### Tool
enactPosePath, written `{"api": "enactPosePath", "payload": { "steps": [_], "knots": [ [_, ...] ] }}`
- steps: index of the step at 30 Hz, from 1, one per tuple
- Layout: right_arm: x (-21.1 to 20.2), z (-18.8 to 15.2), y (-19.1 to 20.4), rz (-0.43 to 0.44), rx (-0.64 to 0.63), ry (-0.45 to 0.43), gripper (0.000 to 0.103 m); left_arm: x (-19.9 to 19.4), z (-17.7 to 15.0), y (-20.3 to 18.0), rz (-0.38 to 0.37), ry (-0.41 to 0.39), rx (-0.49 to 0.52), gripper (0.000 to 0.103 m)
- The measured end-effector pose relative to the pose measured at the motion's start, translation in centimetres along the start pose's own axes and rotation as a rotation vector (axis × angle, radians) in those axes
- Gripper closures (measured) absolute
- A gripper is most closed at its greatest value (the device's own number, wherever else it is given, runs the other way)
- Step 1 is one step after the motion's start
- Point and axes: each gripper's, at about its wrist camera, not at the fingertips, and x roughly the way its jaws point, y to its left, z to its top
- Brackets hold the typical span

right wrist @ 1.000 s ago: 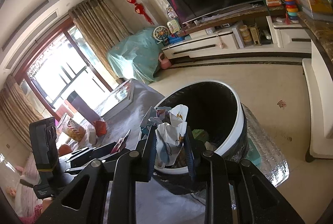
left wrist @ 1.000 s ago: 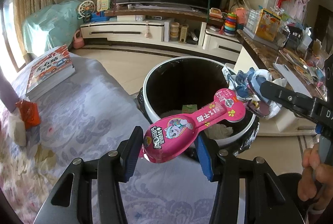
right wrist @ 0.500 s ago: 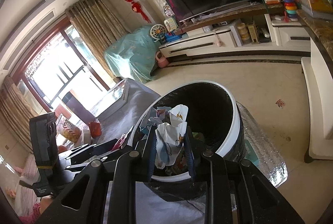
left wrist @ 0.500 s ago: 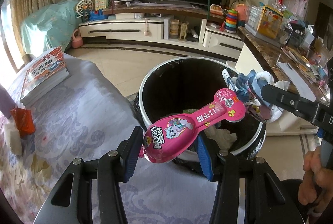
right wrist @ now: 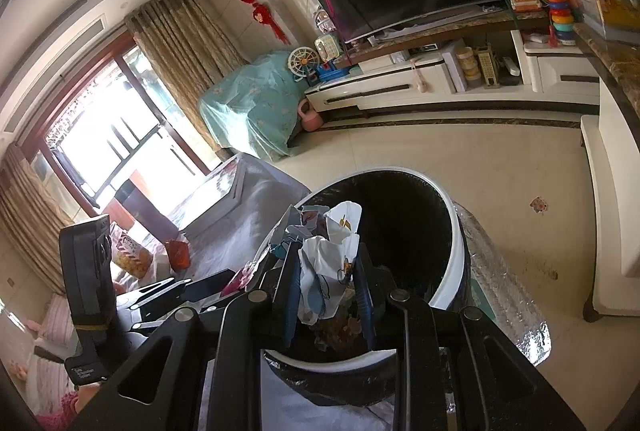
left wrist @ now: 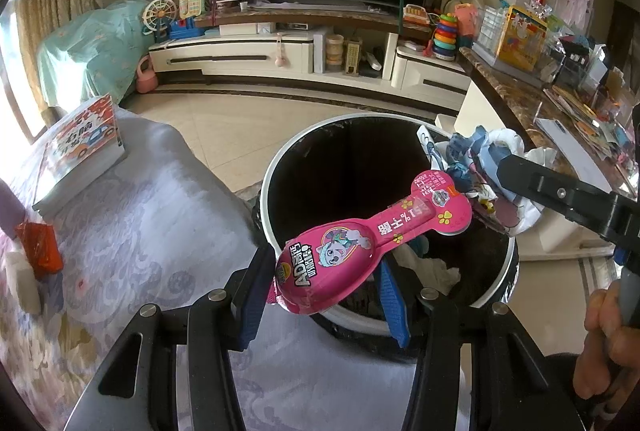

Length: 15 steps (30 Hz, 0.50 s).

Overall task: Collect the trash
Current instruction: 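Open the left tool to drop the pink bottle while the right tool releases the wrapper into the bin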

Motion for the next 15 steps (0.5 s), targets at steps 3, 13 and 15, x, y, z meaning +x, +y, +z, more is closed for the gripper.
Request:
{"api": "enactPosePath", "payload": {
  "steps": [3, 13, 15],
  "knots": [
    [0.2, 0.1, 0.2, -0.004, -0.002, 0.001, 0.078, 0.3, 0.2, 0.0, 0.002, 0.005, 0.003, 0.054],
    [0.9, 0.7, -0.5, -0.026, 0.005, 0.012, 0.078, 1.1, 1.0, -0.5, 0.017, 0.02, 0.007, 0.054],
    [1.0, 0.7, -0.6, -0.028, 0.01, 0.017, 0.078, 1.1, 1.2, -0.6, 0.013, 0.019, 0.006, 0.054]
  ]
}}
